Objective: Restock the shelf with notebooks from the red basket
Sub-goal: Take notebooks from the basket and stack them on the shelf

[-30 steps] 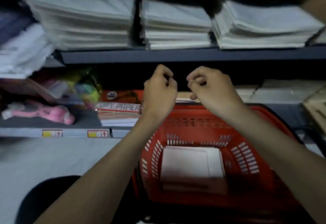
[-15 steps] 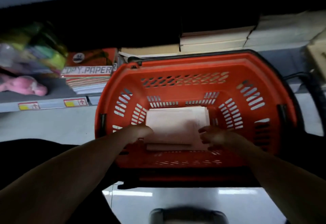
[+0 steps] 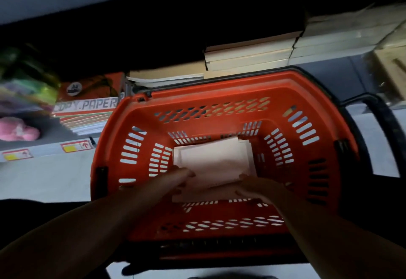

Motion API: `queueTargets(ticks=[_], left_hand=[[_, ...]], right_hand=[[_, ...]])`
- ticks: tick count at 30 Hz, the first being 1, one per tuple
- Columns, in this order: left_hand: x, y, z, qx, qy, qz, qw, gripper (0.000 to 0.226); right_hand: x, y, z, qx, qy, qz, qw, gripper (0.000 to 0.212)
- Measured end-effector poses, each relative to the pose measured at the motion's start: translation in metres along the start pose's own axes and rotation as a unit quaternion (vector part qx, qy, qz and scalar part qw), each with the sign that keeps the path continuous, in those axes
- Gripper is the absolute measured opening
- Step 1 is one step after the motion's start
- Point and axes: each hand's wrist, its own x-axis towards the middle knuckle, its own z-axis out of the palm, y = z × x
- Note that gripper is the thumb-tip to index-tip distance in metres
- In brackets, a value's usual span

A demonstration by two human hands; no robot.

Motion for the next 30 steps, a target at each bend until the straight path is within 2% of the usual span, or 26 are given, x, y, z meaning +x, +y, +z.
queueTargets(ticks=[2,4,7,8,9,10,12,13,14,15,17,18,19,20,22,23,27,28,30], left_hand=[[-0.003,0.001,0.005,-0.029,0.007,0.027,0.999,0.045],[-0.008,0.006,0.007,0.019,0.025,0.113,0.993,0.039],[-0.03,0.024,-0.001,0.086,0.018,0.278,0.957,0.035],[-0.04,0.032,-0.003,0.107,0.007,0.329,0.938,0.035],[-0.052,0.041,-0.006,0.134,0.005,0.377,0.917,0.035],[-0.067,0.052,-0.01,0.168,0.002,0.414,0.895,0.034],[-0.097,0.071,-0.027,0.208,-0.006,0.468,0.859,0.031],[-0.115,0.08,-0.038,0.208,-0.015,0.493,0.845,0.03],[-0.134,0.087,-0.052,0.205,-0.018,0.516,0.831,0.026],[-0.154,0.094,-0.067,0.209,-0.007,0.543,0.813,0.019],[-0.2,0.106,-0.1,0.251,0.032,0.587,0.769,0.011],[-0.225,0.11,-0.116,0.275,0.038,0.609,0.743,0.01],[-0.247,0.111,-0.129,0.296,0.043,0.623,0.722,0.008],[-0.264,0.11,-0.141,0.305,0.049,0.638,0.706,0.005],[-0.294,0.104,-0.158,0.26,0.071,0.668,0.693,0.006],[-0.307,0.099,-0.164,0.209,0.095,0.685,0.691,0.01],[-0.336,0.081,-0.193,-0.125,0.172,0.733,0.646,0.042],[-0.334,0.077,-0.2,-0.163,0.182,0.724,0.645,0.046],[-0.328,0.074,-0.212,-0.173,0.173,0.687,0.684,0.049]], right_hand=[[0.002,0.008,-0.002,-0.006,0.027,0.011,1.0,0.054],[0.001,0.012,-0.003,0.003,0.046,0.021,0.999,0.056],[-0.002,0.002,0.005,0.001,0.058,0.002,0.998,0.069],[-0.005,-0.003,0.007,0.011,0.084,0.0,0.996,0.076],[-0.011,-0.01,0.005,0.047,0.142,-0.002,0.989,0.079],[-0.016,-0.017,0.0,0.088,0.23,-0.022,0.969,0.068],[-0.03,-0.022,-0.012,0.154,0.39,-0.103,0.902,0.027],[-0.034,-0.022,-0.017,0.171,0.439,-0.145,0.87,0.023],[-0.04,-0.024,-0.022,0.192,0.463,-0.184,0.845,0.028],[-0.05,-0.028,-0.025,0.208,0.462,-0.222,0.833,0.043],[-0.072,-0.038,-0.029,0.191,0.461,-0.276,0.821,0.068],[-0.084,-0.045,-0.03,0.172,0.466,-0.286,0.82,0.069],[-0.094,-0.052,-0.031,0.152,0.47,-0.3,0.816,0.061],[-0.103,-0.059,-0.03,0.125,0.47,-0.319,0.813,0.044],[-0.124,-0.074,-0.027,0.114,0.466,-0.361,0.8,0.011],[-0.136,-0.083,-0.024,0.128,0.464,-0.383,0.788,0.005],[-0.195,-0.134,-0.022,0.179,0.5,-0.453,0.716,0.014],[-0.209,-0.151,-0.023,0.183,0.51,-0.467,0.699,0.011],[-0.235,-0.19,-0.024,0.21,0.502,-0.49,0.681,0.009]])
